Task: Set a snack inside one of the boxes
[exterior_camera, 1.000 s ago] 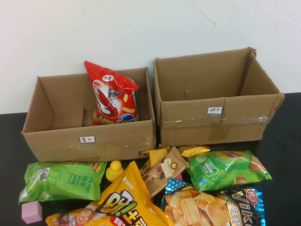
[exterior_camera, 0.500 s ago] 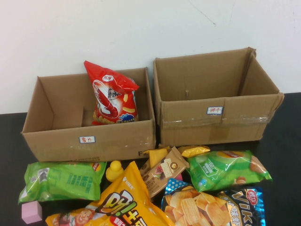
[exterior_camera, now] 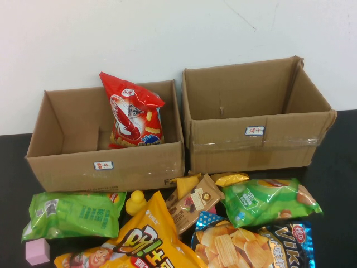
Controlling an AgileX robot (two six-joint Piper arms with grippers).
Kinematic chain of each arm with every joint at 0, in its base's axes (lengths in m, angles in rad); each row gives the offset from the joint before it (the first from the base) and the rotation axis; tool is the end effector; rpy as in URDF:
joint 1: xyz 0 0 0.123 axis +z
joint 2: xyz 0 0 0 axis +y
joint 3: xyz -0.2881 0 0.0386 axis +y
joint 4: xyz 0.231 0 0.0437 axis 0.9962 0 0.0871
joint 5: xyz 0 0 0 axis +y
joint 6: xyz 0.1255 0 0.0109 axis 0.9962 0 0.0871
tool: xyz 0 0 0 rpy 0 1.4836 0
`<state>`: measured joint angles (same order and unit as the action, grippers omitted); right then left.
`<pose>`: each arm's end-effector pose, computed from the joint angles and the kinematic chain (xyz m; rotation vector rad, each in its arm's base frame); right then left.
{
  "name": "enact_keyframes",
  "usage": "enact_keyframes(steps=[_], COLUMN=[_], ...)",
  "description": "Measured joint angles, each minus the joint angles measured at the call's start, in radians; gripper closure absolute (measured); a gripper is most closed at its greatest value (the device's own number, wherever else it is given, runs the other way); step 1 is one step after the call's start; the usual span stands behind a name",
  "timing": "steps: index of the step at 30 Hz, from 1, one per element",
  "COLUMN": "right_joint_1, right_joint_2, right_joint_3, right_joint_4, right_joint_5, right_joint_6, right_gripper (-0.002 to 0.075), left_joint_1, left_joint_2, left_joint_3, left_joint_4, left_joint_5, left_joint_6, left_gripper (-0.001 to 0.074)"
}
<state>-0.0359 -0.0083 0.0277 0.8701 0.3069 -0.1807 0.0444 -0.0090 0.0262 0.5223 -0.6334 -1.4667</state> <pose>0.0659 0.0268 0.1820 0.4300 1.6925 0.6638 0.0417 -0.0354 0.2702 -0.2491 0.9863 -1.0459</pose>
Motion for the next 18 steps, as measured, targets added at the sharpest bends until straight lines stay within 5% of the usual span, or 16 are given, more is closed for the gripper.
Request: enact_keyframes(steps=[5, 8, 10, 13, 18], right_joint_1=[0.0, 0.0, 0.0, 0.0, 0.0], right_joint_2=[0.0, 0.0, 0.0, 0.019, 0.078], right_joint_3=[0.0, 0.0, 0.0, 0.0, 0.0], right_joint_4=[0.002, 0.002, 0.002, 0.004, 0.004], right_joint_5=[-0.027, -0.027, -0.027, -0.027, -0.027], right_joint_6=[-0.139, -0.189, -0.197, -0.207, -0.213], right_gripper=[0.0727, 0.0727, 0.0727, 0.0727, 0.0727], left_joint_1=[0.0, -0.012, -0.022, -0.024, -0.003], left_joint_2=[0.0, 0.011, 0.065, 0.219, 0.55], left_joint_3=[-0.01, -0.099, -0.198, -0.343, -0.51], left_joint_4=[0.043, 0.367, 0.747, 1.091, 1.23], left_joint_5=[0.084, 0.255, 0.285, 0.195, -0.045], left_joint_6=[-0.085, -0.317, -0.524, -0.683, -0.647], left_gripper=[0.0736, 0.0736, 0.0736, 0.0736, 0.0736])
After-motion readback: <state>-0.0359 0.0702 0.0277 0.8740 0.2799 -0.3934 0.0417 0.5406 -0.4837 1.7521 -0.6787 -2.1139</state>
